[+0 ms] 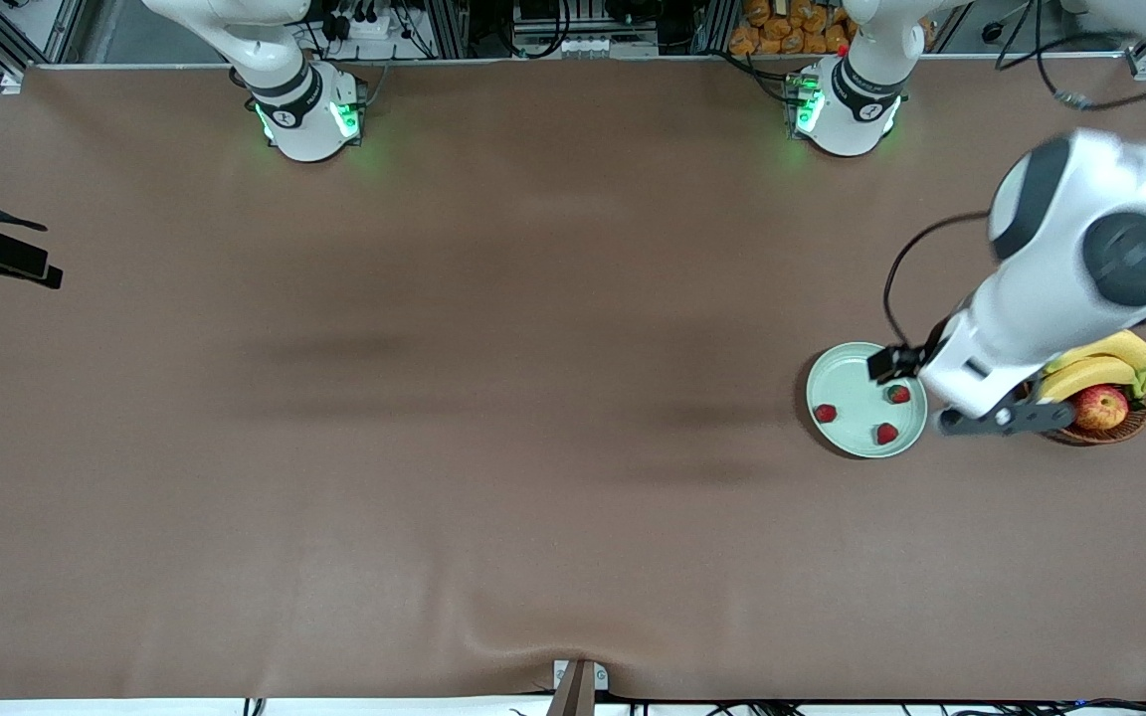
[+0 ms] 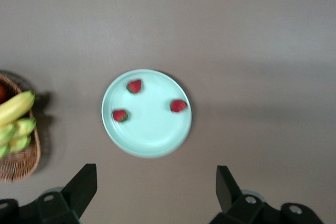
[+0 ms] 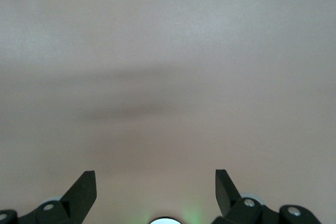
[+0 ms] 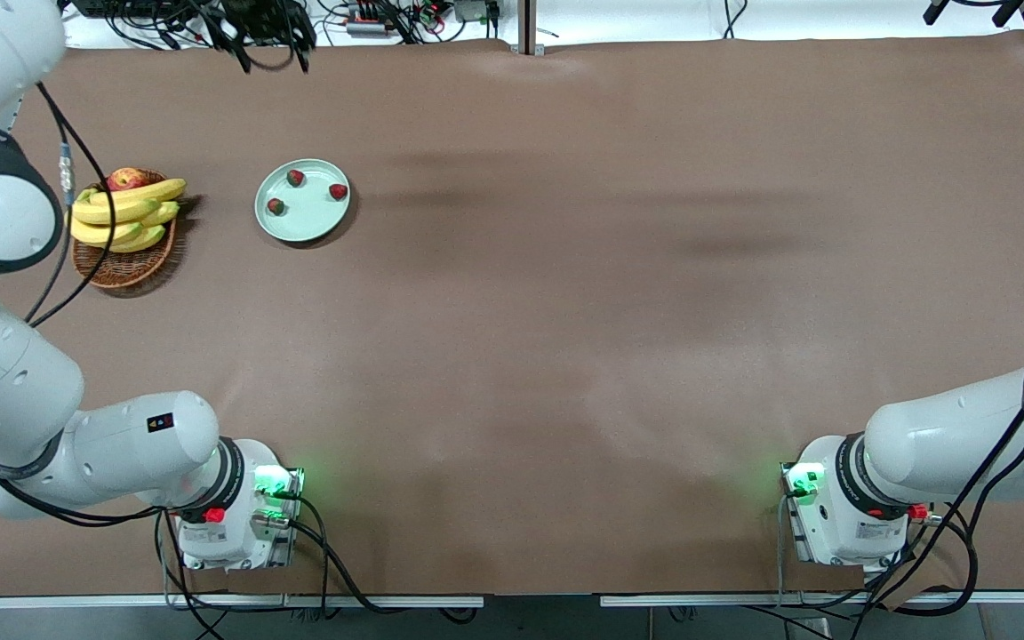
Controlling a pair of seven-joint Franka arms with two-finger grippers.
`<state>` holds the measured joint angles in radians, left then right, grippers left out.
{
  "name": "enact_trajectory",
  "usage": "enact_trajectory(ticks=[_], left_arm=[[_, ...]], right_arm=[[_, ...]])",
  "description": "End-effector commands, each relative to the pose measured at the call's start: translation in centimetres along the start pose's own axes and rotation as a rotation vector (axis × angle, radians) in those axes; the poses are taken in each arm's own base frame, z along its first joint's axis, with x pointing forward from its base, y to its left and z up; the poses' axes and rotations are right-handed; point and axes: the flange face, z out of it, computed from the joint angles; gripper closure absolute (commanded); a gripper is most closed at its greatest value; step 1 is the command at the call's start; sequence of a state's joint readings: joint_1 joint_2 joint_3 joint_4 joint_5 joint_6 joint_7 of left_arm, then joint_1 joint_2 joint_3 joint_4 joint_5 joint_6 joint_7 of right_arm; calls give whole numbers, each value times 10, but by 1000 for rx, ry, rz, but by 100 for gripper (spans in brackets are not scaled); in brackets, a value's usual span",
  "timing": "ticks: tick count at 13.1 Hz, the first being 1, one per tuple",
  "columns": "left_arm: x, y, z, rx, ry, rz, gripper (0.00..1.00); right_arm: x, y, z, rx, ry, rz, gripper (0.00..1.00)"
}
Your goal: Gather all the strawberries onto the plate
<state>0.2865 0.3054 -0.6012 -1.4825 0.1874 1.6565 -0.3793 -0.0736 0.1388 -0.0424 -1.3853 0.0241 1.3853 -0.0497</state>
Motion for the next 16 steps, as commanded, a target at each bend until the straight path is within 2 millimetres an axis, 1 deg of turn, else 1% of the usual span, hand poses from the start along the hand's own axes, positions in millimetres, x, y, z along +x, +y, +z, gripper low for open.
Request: enact_trajectory(ticks=[1,4,5,6,7,8,10,11,13,14,15,16], left_arm=[[-23,-10,-54,-6,19,-19,0],[-52,-19,-92,13,34,-40,0],[-55,-34,-99,5,32,-60,0],[-58,-41,-107,-17,41,-43,0],[-59,-47,-111,-46,41,-17,0],[-65,-46,-119,-52,54,-7,0],[-70,-59,-125,-32,58,-1,0],[-70,-73,-124,-36,42,12,0],[-69,-99,-119,-105,20,45,0],[-71,-104,-118,-102,19,42,0],[-80,-102,-122,-98,24,45,0],[-85,-103,-119,-95,18,41,0]], right_arm=[[-6,2,-6,-1,7,9,0],[-4,0,-3,-47,-6,6,0],[-3,3,-3,-50,-5,12,0],[-4,5,-4,-47,-4,18,0],[-4,5,-4,-48,-5,15,0],[-4,1,-5,-53,-2,7,0],[-5,1,-6,-47,-3,12,0],[-6,3,-6,-44,-1,14,0],[-5,2,-6,-42,-3,14,0],[-5,2,-5,-44,-4,13,0],[-5,2,-5,-45,-4,13,0],[-5,2,-6,-48,-3,14,0]])
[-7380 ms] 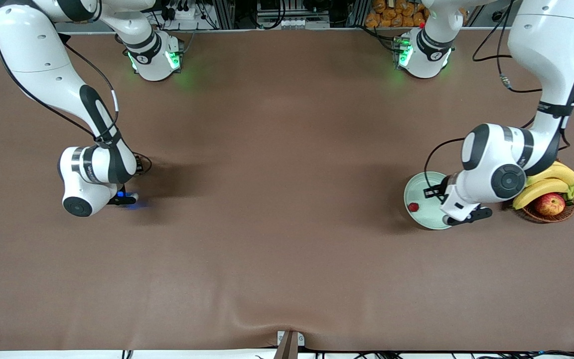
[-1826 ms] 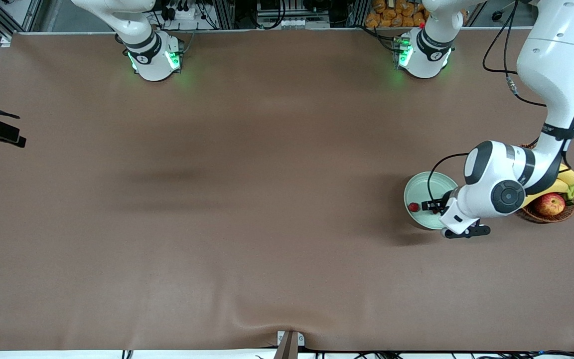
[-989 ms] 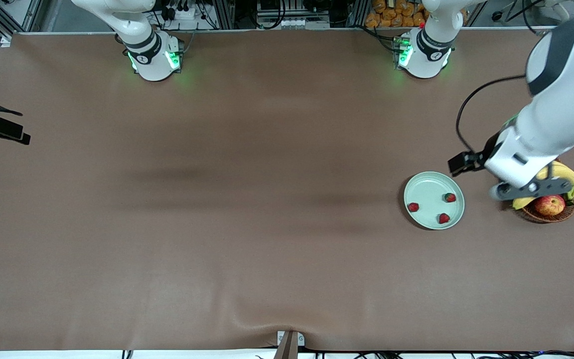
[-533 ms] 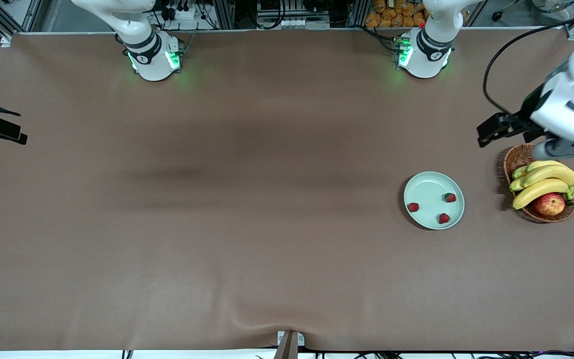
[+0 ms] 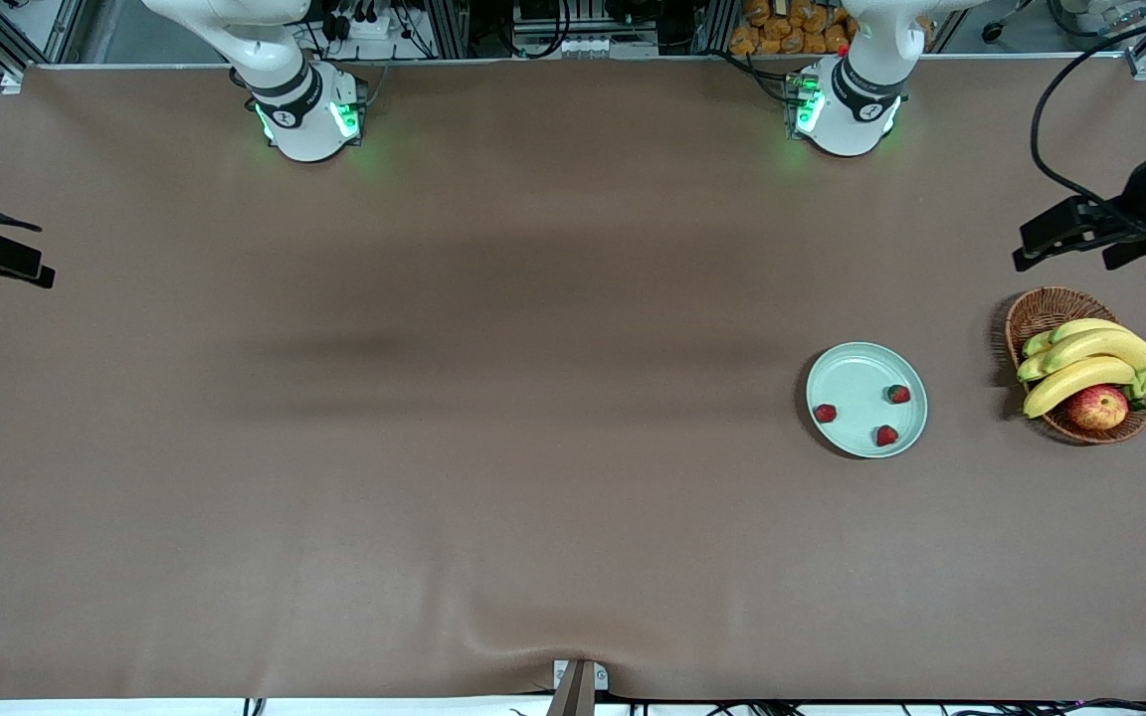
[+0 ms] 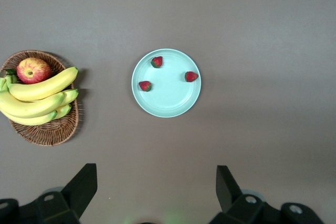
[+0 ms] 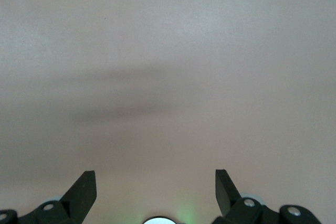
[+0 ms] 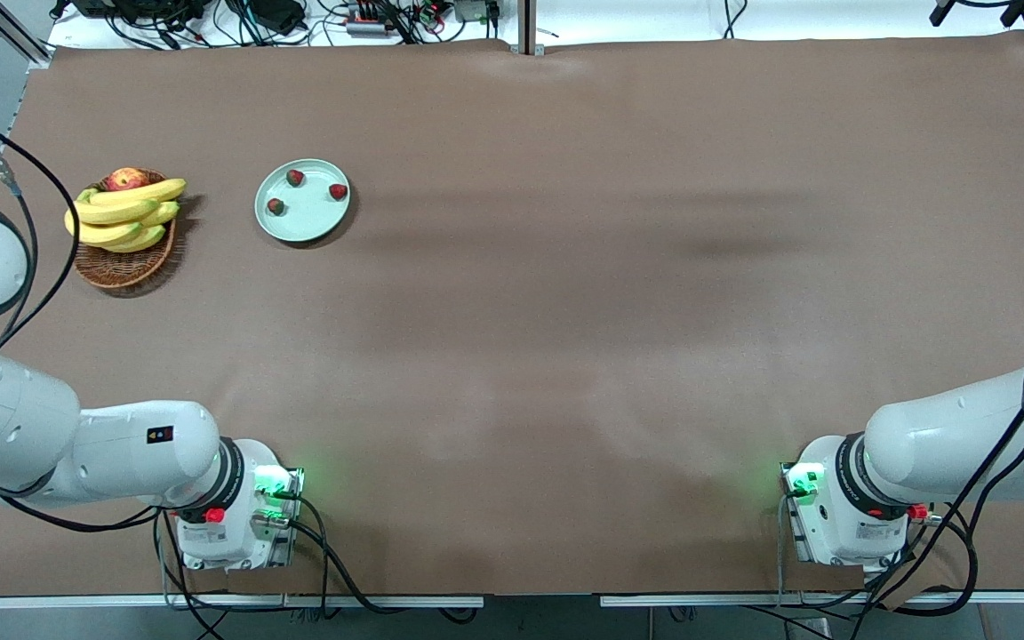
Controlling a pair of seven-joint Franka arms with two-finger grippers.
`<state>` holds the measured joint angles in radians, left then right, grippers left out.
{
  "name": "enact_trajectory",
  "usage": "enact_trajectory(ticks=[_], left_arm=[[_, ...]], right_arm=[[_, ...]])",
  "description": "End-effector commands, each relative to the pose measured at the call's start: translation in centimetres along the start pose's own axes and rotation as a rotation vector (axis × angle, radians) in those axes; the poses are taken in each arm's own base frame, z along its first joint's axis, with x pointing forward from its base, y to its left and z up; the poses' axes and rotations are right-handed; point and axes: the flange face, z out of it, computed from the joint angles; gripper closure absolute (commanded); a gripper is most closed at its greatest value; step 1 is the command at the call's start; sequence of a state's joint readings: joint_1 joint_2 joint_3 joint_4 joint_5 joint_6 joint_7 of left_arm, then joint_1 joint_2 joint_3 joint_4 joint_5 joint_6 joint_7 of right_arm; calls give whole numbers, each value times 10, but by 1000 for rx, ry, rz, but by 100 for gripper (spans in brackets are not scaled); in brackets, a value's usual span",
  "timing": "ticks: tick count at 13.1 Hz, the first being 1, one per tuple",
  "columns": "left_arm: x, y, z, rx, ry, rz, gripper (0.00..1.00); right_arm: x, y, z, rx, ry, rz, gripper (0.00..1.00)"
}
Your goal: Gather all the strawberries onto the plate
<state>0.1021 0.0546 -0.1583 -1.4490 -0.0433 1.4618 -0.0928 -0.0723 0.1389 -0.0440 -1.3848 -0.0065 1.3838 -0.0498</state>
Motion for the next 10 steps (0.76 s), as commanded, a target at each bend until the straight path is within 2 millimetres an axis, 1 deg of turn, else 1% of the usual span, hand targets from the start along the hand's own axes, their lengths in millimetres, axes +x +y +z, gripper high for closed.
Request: enact_trajectory(ticks=[1,2,3,4,6,10], left_arm=[[-34,8,-5,1,-3,19,0],[-44,12,-3,7,2,27,0],[-51,8,-4,7,16,19,0],[-53,11,-5,17,18,24,0],[-50,2,-8,71,30,17,0],[-47,3,-14,76,45,0,0]], right_arm=[[-4,-2,-5,-15,-2,7,0],[-4,-3,-4,-14,-2,4,0],[-4,-6,-4,-10,-1,0,0],[-4,-6,-4,-10,-3,0,0],[-4,-5,-4,-14,-3,-7,0],[-4,-6,-5,-12,0,-10,0]])
